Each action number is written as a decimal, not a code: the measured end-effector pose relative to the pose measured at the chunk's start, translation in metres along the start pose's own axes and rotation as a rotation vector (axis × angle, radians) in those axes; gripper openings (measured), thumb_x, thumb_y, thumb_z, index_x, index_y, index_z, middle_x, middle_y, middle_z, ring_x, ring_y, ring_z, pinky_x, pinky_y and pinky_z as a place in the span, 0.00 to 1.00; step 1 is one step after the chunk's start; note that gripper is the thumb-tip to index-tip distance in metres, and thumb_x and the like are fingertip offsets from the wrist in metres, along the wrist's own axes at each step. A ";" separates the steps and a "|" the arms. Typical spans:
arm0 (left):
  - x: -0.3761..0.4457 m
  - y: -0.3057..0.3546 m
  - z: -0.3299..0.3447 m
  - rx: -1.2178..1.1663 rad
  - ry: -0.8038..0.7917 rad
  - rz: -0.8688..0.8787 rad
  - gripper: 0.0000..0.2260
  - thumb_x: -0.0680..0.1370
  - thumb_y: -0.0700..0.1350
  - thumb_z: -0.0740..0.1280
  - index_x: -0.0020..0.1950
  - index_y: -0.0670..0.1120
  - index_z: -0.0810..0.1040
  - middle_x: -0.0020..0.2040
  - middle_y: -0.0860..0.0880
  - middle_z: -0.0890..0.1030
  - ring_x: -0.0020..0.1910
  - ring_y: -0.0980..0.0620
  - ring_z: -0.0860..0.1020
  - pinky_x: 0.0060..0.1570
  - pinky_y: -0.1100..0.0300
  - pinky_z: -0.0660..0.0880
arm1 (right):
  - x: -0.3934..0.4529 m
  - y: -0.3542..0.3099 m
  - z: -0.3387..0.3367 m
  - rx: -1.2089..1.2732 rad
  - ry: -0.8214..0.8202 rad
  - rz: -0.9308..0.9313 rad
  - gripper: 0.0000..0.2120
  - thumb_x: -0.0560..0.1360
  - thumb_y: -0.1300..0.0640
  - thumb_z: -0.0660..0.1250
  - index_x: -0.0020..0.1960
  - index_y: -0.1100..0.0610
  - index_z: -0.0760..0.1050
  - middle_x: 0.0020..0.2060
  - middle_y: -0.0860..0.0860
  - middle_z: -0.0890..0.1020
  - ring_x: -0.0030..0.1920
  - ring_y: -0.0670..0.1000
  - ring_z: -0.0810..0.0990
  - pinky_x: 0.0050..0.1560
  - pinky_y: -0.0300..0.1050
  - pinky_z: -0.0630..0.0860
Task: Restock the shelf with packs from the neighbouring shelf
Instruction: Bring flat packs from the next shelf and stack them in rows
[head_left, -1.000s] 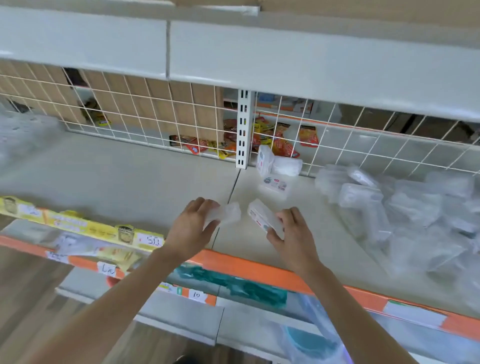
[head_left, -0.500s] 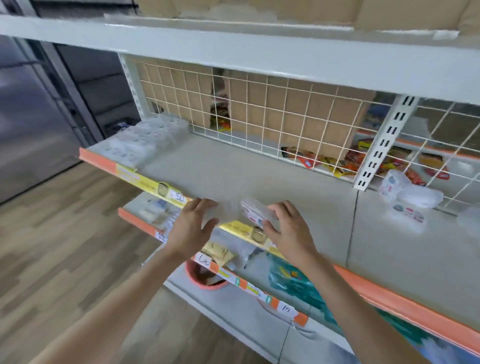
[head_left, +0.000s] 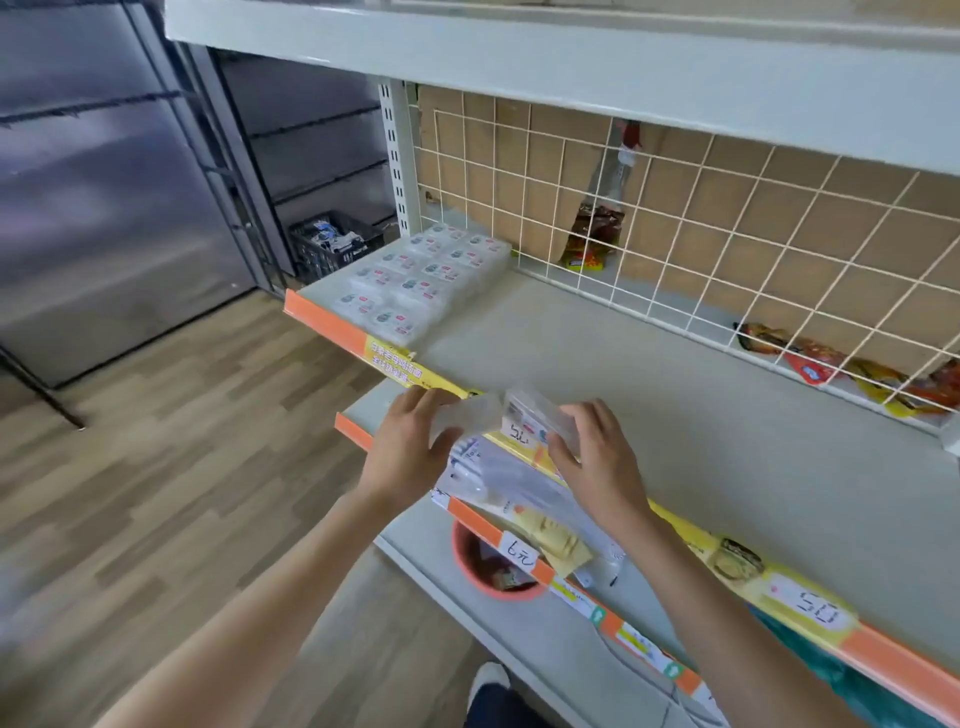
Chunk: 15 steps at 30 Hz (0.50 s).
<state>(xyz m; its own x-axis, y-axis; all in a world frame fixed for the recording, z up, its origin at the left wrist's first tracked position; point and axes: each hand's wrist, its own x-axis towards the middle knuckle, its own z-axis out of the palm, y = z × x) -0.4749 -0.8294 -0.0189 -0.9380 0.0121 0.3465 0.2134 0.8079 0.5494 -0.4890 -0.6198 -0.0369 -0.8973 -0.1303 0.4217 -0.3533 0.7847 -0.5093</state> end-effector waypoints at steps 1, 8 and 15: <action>0.010 -0.005 0.002 -0.004 -0.005 0.002 0.13 0.74 0.39 0.69 0.58 0.42 0.76 0.54 0.44 0.77 0.55 0.43 0.73 0.51 0.53 0.71 | 0.012 0.003 0.007 -0.002 0.023 0.006 0.19 0.71 0.50 0.56 0.49 0.65 0.74 0.42 0.58 0.76 0.43 0.61 0.77 0.42 0.45 0.67; 0.087 -0.036 0.019 0.031 -0.106 0.051 0.13 0.75 0.41 0.67 0.59 0.44 0.75 0.55 0.45 0.75 0.56 0.45 0.73 0.50 0.57 0.70 | 0.075 0.030 0.058 -0.063 0.138 0.130 0.13 0.70 0.55 0.59 0.49 0.64 0.71 0.41 0.61 0.75 0.42 0.63 0.75 0.44 0.46 0.66; 0.140 -0.049 0.055 0.002 -0.232 0.148 0.14 0.76 0.41 0.66 0.61 0.43 0.74 0.57 0.45 0.75 0.57 0.45 0.75 0.51 0.58 0.69 | 0.082 0.050 0.065 -0.017 0.125 0.320 0.21 0.67 0.65 0.72 0.58 0.67 0.72 0.48 0.64 0.76 0.49 0.66 0.76 0.47 0.54 0.76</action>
<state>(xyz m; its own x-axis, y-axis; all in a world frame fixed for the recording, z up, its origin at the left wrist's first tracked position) -0.6318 -0.8349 -0.0390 -0.9341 0.2645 0.2396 0.3525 0.7887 0.5037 -0.5973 -0.6306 -0.0771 -0.9222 0.1985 0.3318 -0.0537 0.7841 -0.6183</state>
